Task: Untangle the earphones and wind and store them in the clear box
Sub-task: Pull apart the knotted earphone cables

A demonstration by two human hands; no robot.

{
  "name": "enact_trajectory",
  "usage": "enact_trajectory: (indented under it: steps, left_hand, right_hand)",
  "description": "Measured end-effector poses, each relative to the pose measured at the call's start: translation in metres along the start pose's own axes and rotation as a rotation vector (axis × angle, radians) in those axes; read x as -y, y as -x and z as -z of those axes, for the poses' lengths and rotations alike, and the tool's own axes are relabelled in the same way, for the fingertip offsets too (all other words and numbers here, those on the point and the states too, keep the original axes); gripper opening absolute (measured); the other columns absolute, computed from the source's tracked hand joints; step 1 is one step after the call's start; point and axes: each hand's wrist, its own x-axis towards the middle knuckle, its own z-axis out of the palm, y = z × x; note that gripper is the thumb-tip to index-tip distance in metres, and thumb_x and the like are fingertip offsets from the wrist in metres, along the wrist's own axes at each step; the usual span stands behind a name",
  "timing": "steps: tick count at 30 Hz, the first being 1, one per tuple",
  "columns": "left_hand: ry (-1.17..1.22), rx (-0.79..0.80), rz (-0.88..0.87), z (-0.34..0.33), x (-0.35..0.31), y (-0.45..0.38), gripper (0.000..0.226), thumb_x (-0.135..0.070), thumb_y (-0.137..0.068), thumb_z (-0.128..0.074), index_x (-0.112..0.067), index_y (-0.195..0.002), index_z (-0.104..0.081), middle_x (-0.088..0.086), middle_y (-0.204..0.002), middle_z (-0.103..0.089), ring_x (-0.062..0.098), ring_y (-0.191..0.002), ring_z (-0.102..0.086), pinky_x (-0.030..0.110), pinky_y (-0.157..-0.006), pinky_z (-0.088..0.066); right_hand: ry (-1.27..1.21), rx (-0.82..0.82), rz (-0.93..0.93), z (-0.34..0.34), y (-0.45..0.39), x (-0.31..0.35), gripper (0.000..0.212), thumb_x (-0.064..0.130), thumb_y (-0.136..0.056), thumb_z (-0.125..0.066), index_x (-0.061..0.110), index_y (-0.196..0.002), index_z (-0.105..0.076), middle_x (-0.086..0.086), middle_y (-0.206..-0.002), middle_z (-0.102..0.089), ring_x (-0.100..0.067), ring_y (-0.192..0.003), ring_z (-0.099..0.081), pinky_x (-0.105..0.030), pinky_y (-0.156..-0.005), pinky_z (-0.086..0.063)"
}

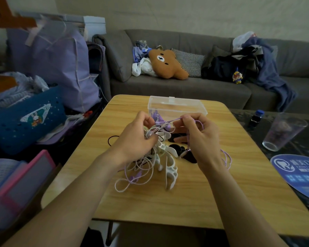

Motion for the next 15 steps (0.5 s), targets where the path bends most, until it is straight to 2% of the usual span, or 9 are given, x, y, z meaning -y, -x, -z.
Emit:
enact_trajectory:
  steps: [3, 5, 8, 10, 13, 15]
  left_hand:
    - [0.097, -0.089, -0.009, -0.0002, 0.0006, -0.0002, 0.035, -0.014, -0.090, -0.071, -0.031, -0.110, -0.048, -0.008, -0.096, -0.062, 0.006, -0.082, -0.061, 0.016, -0.065, -0.050]
    - [0.122, -0.083, -0.051, -0.0002, -0.0004, 0.0003, 0.042, -0.008, -0.087, -0.072, -0.031, -0.114, -0.050, -0.005, -0.090, -0.066, 0.007, -0.080, -0.062, 0.015, -0.065, -0.050]
    - [0.023, 0.037, -0.091, -0.0022, -0.0018, 0.0023, 0.057, -0.015, -0.081, -0.080, -0.036, -0.126, -0.051, -0.002, -0.087, -0.065, 0.012, -0.079, -0.062, 0.025, -0.070, -0.053]
    - [0.038, 0.068, -0.066, -0.0054, -0.0034, 0.0030, 0.062, -0.030, -0.078, -0.084, -0.036, -0.130, -0.050, -0.001, -0.083, -0.066, 0.012, -0.076, -0.064, 0.025, -0.069, -0.053]
    - [0.181, 0.054, -0.009, -0.0074, -0.0051, 0.0021, 0.047, -0.045, -0.084, -0.074, -0.029, -0.125, -0.057, 0.005, -0.079, -0.073, 0.013, -0.073, -0.070, 0.029, -0.070, -0.056]
    - [0.140, 0.013, -0.009, -0.0066, -0.0039, 0.0004, 0.031, -0.048, -0.088, -0.069, -0.026, -0.110, -0.067, 0.006, -0.078, -0.074, 0.018, -0.071, -0.071, 0.037, -0.068, -0.059]
  right_hand:
    - [0.083, -0.085, 0.002, 0.0022, -0.0032, -0.0039, 0.014, 0.018, -0.100, -0.058, 0.012, -0.092, -0.068, -0.004, -0.084, -0.075, -0.010, -0.072, -0.070, -0.024, -0.059, -0.055]
    - [0.151, -0.129, -0.031, 0.0033, -0.0051, -0.0068, 0.014, 0.020, -0.100, -0.059, 0.013, -0.093, -0.069, -0.002, -0.083, -0.074, -0.005, -0.062, -0.065, -0.023, -0.056, -0.050]
    - [0.027, -0.117, -0.113, 0.0015, -0.0045, -0.0058, 0.016, 0.018, -0.102, -0.056, 0.009, -0.094, -0.066, -0.003, -0.077, -0.073, -0.011, -0.059, -0.068, -0.024, -0.050, -0.052]
    - [-0.059, -0.052, -0.133, -0.0002, -0.0031, -0.0029, 0.017, 0.016, -0.104, -0.053, 0.007, -0.096, -0.064, -0.006, -0.078, -0.074, -0.021, -0.068, -0.073, -0.030, -0.057, -0.059]
    - [-0.062, 0.055, -0.100, -0.0007, -0.0021, -0.0027, 0.019, 0.018, -0.105, -0.049, 0.005, -0.100, -0.062, -0.014, -0.088, -0.075, -0.028, -0.080, -0.075, -0.039, -0.071, -0.062]
    - [-0.083, 0.098, -0.096, 0.0000, -0.0016, -0.0032, 0.020, 0.018, -0.106, -0.047, 0.004, -0.103, -0.061, -0.014, -0.092, -0.076, -0.026, -0.084, -0.075, -0.037, -0.072, -0.062]
